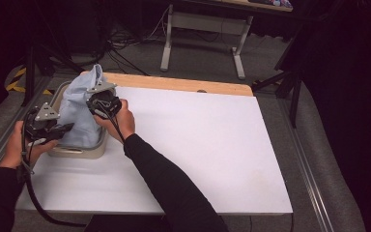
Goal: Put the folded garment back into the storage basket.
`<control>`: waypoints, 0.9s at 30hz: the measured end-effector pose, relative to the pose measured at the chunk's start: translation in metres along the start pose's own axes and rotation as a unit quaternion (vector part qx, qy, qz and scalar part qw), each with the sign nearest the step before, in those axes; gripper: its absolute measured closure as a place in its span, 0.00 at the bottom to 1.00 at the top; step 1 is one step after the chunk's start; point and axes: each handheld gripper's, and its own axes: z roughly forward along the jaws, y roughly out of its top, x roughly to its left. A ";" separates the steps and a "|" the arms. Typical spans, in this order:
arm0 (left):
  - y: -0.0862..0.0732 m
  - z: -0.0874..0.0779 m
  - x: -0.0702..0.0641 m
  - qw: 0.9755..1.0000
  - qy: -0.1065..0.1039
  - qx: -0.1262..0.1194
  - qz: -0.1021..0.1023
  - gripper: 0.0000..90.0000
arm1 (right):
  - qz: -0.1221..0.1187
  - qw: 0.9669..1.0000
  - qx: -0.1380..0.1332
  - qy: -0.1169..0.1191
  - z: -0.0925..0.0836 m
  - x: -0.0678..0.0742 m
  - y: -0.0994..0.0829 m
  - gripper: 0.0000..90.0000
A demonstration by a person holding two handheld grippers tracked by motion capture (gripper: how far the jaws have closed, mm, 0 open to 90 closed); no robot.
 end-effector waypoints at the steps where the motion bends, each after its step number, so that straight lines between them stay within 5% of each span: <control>1: -0.001 0.000 0.001 1.000 0.000 0.002 -0.005 0.77 | 0.000 1.000 0.001 -0.001 0.001 0.001 -0.001 0.83; 11: -0.004 -0.002 0.006 0.999 0.014 -0.008 -0.046 0.59 | -0.004 1.000 0.025 0.005 0.003 -0.001 -0.011 0.83; 22: -0.001 -0.008 0.001 0.999 0.012 -0.035 -0.027 0.47 | -0.013 0.999 0.035 0.005 0.006 0.005 -0.015 0.79; 27: 0.001 -0.010 -0.001 0.998 0.015 -0.055 -0.026 0.46 | -0.012 0.999 0.033 -0.001 0.001 0.006 -0.017 0.66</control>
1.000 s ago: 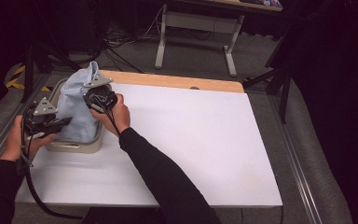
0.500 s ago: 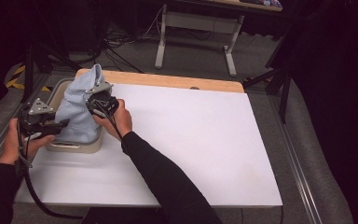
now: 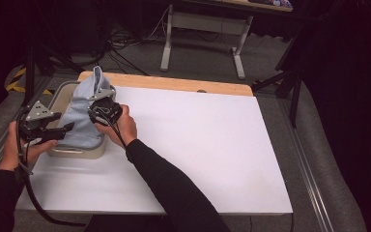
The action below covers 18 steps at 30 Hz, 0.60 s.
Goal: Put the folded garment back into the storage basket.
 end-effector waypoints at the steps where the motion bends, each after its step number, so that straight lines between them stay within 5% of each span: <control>1: 0.001 0.000 -0.001 1.000 -0.003 -0.003 0.002 0.45 | -0.001 1.000 -0.003 -0.002 -0.002 0.000 0.000 0.65; 18: 0.010 0.000 -0.013 0.999 -0.002 -0.044 0.025 0.43 | -0.044 0.998 -0.046 -0.023 -0.047 -0.001 -0.012 0.61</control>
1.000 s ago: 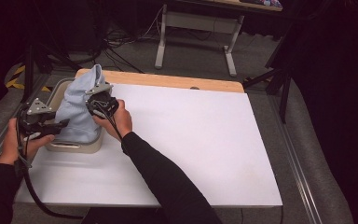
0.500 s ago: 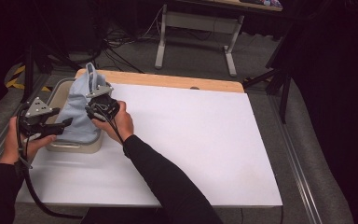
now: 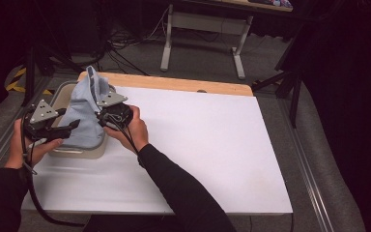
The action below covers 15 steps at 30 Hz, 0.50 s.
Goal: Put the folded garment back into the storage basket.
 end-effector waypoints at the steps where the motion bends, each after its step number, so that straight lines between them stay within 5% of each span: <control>1: 0.001 0.001 0.000 1.000 0.000 -0.001 0.001 0.43 | 0.000 1.000 -0.002 0.002 -0.003 -0.001 -0.001 0.61; 15: 0.013 0.001 -0.003 1.000 -0.004 -0.017 0.004 0.39 | -0.003 0.999 -0.033 -0.003 -0.063 -0.016 -0.030 0.59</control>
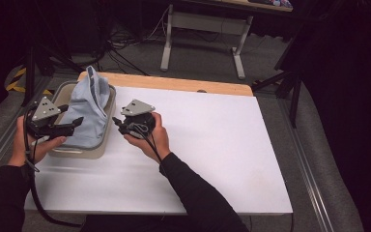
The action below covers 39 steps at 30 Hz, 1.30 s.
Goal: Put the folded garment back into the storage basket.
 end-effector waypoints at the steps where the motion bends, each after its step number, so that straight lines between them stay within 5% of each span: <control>1: 0.002 0.001 0.000 1.000 0.000 -0.001 0.000 0.39 | 0.000 1.000 0.000 -0.003 -0.004 -0.001 -0.003 0.58; 17: 0.028 0.024 0.006 1.000 0.018 0.003 -0.014 0.26 | -0.008 0.999 -0.021 -0.033 -0.087 -0.023 -0.050 0.46; 26: 0.039 0.055 0.014 0.998 0.014 0.048 -0.035 0.17 | -0.015 0.999 -0.022 -0.047 -0.136 -0.031 -0.084 0.40; 27: 0.040 0.059 0.015 0.998 0.026 0.056 -0.029 0.16 | -0.018 0.998 -0.018 -0.049 -0.141 -0.031 -0.088 0.39; 37: 0.056 0.092 0.026 0.994 0.041 0.089 -0.042 0.21 | -0.022 0.994 -0.003 -0.103 -0.183 -0.039 -0.121 0.38; 39: 0.059 0.102 0.028 0.991 0.053 0.109 -0.052 0.22 | -0.017 0.993 0.004 -0.115 -0.191 -0.043 -0.129 0.38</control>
